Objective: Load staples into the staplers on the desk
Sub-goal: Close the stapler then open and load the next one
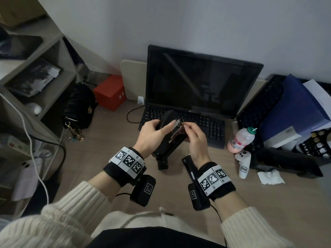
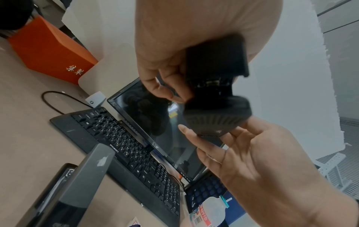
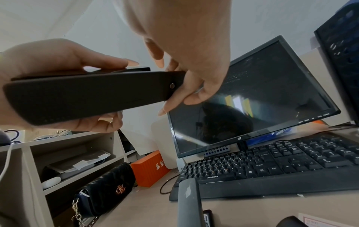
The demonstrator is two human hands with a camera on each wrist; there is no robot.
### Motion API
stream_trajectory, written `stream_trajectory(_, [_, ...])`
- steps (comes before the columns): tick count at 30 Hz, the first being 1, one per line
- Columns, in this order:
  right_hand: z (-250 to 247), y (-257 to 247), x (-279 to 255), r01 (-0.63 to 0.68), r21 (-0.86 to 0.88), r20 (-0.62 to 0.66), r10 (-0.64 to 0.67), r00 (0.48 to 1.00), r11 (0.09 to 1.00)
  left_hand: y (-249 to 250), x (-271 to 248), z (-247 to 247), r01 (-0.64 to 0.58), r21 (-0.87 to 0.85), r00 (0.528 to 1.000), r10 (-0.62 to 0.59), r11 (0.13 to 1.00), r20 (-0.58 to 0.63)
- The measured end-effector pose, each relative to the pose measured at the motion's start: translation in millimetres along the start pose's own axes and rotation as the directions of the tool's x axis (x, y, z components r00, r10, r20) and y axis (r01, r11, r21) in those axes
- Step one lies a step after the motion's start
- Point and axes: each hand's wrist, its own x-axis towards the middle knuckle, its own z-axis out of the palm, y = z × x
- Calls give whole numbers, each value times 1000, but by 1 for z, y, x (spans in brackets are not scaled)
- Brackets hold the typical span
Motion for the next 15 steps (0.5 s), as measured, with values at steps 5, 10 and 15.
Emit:
stream_trajectory(5, [0, 0, -4, -14, 1, 1, 14, 1000, 1000, 0, -2, -1, 14, -16, 1000, -13, 1000, 12])
stream_trajectory(10, [-2, 0, -5, -13, -5, -3, 12, 1000, 1000, -1, -5, 1, -3, -29, 1000, 3, 1000, 2])
stream_trajectory(15, [-2, 0, -5, 11, -5, -6, -11, 1000, 1000, 0, -5, 3, -10, -20, 1000, 10, 1000, -6])
